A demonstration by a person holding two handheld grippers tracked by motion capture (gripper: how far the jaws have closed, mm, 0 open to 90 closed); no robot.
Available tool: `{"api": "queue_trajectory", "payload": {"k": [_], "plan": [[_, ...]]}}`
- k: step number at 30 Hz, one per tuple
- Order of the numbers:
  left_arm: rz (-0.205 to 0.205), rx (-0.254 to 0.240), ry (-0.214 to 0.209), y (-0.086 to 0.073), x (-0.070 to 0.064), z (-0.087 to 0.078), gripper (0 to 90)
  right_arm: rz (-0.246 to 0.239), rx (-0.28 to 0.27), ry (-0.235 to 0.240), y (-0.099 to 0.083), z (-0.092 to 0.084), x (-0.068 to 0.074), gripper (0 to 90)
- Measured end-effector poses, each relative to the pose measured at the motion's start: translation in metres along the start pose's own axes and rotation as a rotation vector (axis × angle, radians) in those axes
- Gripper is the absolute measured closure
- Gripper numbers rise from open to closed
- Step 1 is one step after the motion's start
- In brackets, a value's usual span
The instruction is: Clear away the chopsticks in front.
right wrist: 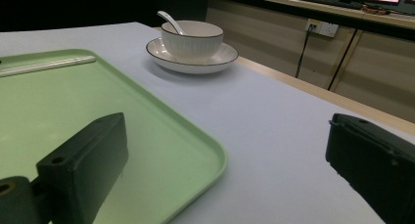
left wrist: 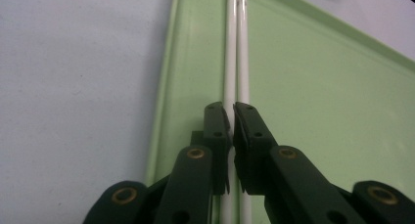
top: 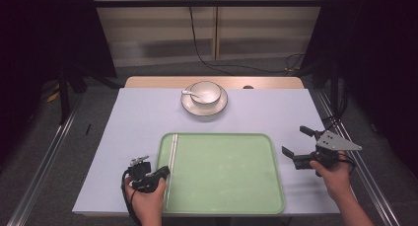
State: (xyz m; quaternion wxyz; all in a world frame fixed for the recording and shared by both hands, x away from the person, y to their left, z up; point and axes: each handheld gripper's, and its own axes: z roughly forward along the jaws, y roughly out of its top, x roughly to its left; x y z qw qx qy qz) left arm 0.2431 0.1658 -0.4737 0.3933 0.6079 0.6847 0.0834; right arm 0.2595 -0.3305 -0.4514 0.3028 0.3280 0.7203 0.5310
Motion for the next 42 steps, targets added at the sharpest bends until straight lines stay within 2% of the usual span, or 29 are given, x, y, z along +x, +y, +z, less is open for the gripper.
{"api": "queue_trajectory", "payload": {"k": [14,16,17,23,24,26,27,30,35,37,39,42], "plan": [[-0.009,-0.011,0.003,0.002,-0.001,-0.002,81.5,-0.002,-0.001,-0.001,0.000,0.000,0.000,1.6],[-0.002,-0.019,-0.015,0.003,0.000,-0.002,79.6,0.000,-0.001,-0.001,0.000,0.000,0.000,1.6],[-0.010,-0.031,-0.014,0.004,-0.001,-0.003,78.6,0.001,-0.001,-0.001,0.000,0.000,0.000,1.6],[0.003,-0.070,-0.031,0.015,-0.003,-0.006,68.8,0.002,-0.001,-0.001,0.000,0.000,0.000,1.6],[0.006,-0.071,-0.022,0.017,-0.003,-0.006,67.3,0.001,-0.001,0.000,0.000,0.000,0.000,1.6],[0.009,-0.095,-0.050,0.021,-0.004,-0.006,63.6,0.001,-0.001,0.000,0.000,0.000,0.000,1.6],[0.031,-0.110,-0.045,0.023,-0.004,-0.005,60.7,0.002,-0.002,-0.001,0.000,0.000,0.000,1.6],[0.047,-0.128,-0.048,0.030,-0.006,-0.004,57.0,0.001,0.000,-0.001,0.000,0.000,0.000,1.6],[0.093,-0.135,-0.063,0.042,-0.008,0.001,49.1,0.000,-0.002,0.001,0.000,0.000,0.000,1.6],[0.097,-0.140,-0.077,0.048,-0.011,0.004,45.0,0.003,-0.001,-0.002,0.000,0.000,0.000,1.6],[0.110,-0.141,-0.065,0.053,-0.013,0.008,40.1,0.003,-0.001,-0.002,0.000,0.000,0.000,1.6],[0.128,-0.148,-0.077,0.061,-0.015,0.013,34.3,0.001,-0.007,-0.003,0.000,0.000,-0.001,1.6]]}}
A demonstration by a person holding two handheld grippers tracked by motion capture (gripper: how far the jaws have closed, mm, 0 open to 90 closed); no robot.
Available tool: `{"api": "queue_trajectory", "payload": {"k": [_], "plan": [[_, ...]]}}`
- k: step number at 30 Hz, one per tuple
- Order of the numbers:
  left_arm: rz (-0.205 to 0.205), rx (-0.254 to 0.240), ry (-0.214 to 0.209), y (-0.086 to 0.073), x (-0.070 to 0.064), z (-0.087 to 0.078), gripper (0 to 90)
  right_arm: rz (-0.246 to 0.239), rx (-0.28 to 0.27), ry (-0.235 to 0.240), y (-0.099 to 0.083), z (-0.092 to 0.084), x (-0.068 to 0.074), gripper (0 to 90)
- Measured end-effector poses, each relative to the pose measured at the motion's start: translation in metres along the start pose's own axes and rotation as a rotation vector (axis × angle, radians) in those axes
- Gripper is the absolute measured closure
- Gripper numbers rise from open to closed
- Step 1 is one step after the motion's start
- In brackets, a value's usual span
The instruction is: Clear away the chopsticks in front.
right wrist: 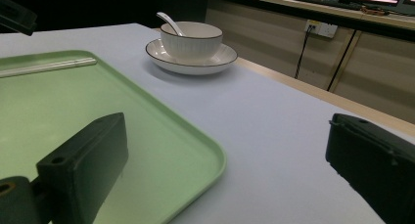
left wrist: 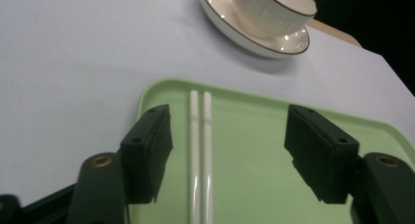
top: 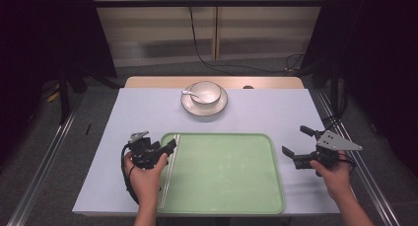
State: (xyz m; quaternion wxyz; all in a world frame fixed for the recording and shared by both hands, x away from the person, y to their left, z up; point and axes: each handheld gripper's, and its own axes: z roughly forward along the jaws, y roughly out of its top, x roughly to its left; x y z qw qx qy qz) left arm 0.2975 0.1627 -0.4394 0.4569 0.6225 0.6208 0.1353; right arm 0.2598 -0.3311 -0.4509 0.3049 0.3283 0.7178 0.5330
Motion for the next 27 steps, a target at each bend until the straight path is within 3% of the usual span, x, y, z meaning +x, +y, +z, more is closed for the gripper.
{"api": "queue_trajectory", "payload": {"k": [6,14,27], "plan": [[0.021,-0.012,-0.014,0.016,-0.002,0.011,24.6,-0.005,0.002,0.002,0.000,0.000,0.000,1.6],[0.073,-0.005,-0.040,0.033,-0.010,0.026,20.2,0.002,0.001,-0.003,0.000,0.001,0.000,1.6],[0.065,-0.009,-0.093,0.051,-0.015,0.049,14.4,0.000,0.002,0.000,0.000,0.004,0.000,1.6]]}}
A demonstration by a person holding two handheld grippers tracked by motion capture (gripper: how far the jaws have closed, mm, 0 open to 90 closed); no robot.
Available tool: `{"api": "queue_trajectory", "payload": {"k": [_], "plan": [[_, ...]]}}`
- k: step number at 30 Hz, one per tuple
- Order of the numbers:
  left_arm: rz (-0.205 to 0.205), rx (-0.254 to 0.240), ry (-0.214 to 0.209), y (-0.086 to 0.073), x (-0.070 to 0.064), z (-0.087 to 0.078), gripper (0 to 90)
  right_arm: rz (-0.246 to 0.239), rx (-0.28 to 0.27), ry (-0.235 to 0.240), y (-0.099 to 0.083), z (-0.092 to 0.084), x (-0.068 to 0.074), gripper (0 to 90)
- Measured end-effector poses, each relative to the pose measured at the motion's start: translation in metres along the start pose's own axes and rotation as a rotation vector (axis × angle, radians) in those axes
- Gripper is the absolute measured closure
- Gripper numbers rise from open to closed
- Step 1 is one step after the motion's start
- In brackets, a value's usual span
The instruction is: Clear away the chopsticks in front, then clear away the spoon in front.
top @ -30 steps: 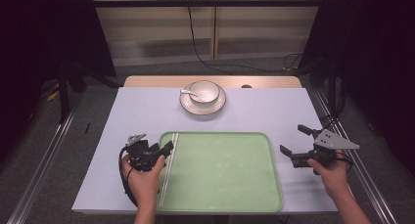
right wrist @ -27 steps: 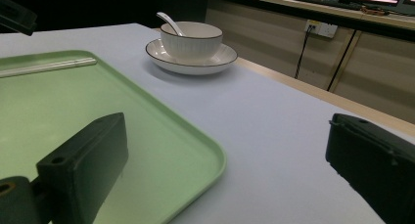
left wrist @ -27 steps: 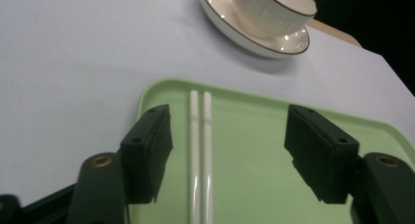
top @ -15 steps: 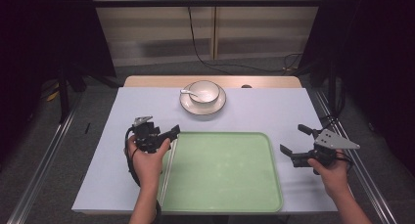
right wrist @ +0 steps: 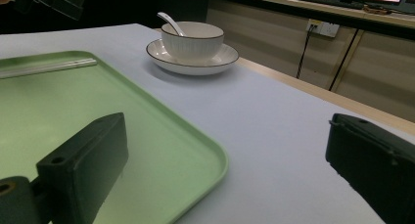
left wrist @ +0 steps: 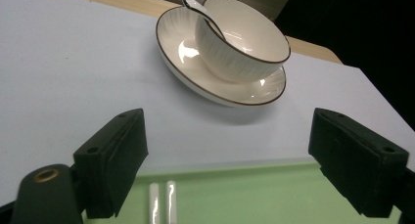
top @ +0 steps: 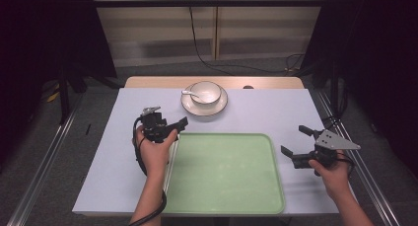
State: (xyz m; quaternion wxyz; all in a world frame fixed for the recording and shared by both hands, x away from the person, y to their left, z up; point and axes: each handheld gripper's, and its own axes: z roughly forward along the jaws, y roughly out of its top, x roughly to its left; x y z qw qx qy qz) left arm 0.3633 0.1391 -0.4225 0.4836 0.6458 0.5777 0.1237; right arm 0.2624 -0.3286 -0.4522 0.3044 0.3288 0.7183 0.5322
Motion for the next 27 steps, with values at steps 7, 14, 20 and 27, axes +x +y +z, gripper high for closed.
{"api": "queue_trajectory", "payload": {"k": [7,14,20,27], "plan": [[0.006,-0.013,-0.005,0.017,0.000,0.012,12.9,0.002,0.001,0.005,0.000,0.000,0.000,1.6],[0.017,-0.019,-0.005,0.031,0.000,0.028,10.7,0.010,0.002,0.000,0.000,-0.003,0.000,1.6],[0.007,-0.026,-0.016,0.035,0.003,0.042,10.1,0.005,0.000,0.000,-0.001,-0.003,0.000,1.6],[-0.036,-0.043,-0.028,0.040,0.011,0.055,9.6,0.000,0.002,-0.004,0.000,-0.003,0.000,1.7]]}}
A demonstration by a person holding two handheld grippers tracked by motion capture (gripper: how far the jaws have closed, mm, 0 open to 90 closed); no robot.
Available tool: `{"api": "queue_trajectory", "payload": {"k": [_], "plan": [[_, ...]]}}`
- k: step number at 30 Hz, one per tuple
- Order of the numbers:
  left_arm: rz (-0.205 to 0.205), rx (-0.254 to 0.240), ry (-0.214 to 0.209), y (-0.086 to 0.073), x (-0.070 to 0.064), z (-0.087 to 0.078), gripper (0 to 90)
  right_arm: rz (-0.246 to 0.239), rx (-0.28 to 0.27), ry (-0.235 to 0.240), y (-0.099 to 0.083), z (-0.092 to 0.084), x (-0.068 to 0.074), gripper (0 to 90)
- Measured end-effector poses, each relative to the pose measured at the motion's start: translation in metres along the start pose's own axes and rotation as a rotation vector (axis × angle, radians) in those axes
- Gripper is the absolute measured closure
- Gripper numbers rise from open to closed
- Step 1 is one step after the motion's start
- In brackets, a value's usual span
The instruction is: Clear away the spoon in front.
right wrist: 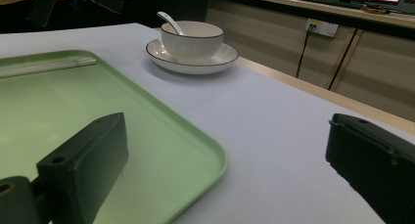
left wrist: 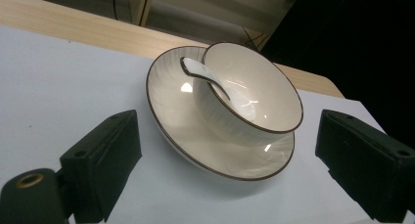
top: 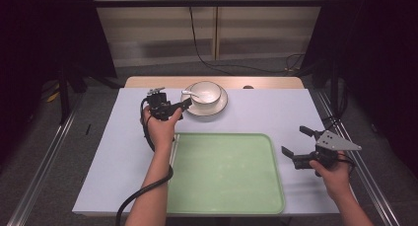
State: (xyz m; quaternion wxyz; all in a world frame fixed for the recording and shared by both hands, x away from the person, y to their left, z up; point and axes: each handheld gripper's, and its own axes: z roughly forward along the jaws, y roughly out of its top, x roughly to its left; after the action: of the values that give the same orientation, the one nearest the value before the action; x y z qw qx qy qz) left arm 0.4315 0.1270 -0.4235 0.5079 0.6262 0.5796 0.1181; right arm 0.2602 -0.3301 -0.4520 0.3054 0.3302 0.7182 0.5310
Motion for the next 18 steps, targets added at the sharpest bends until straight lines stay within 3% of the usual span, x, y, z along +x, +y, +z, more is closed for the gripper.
{"api": "queue_trajectory", "payload": {"k": [12,18], "plan": [[0.050,-0.018,0.049,0.006,0.004,0.028,9.5,-0.001,0.001,-0.001,0.000,0.000,0.000,1.6],[0.030,-0.029,0.045,0.003,0.004,0.043,11.1,0.009,0.001,0.007,0.000,0.000,0.000,1.6]]}}
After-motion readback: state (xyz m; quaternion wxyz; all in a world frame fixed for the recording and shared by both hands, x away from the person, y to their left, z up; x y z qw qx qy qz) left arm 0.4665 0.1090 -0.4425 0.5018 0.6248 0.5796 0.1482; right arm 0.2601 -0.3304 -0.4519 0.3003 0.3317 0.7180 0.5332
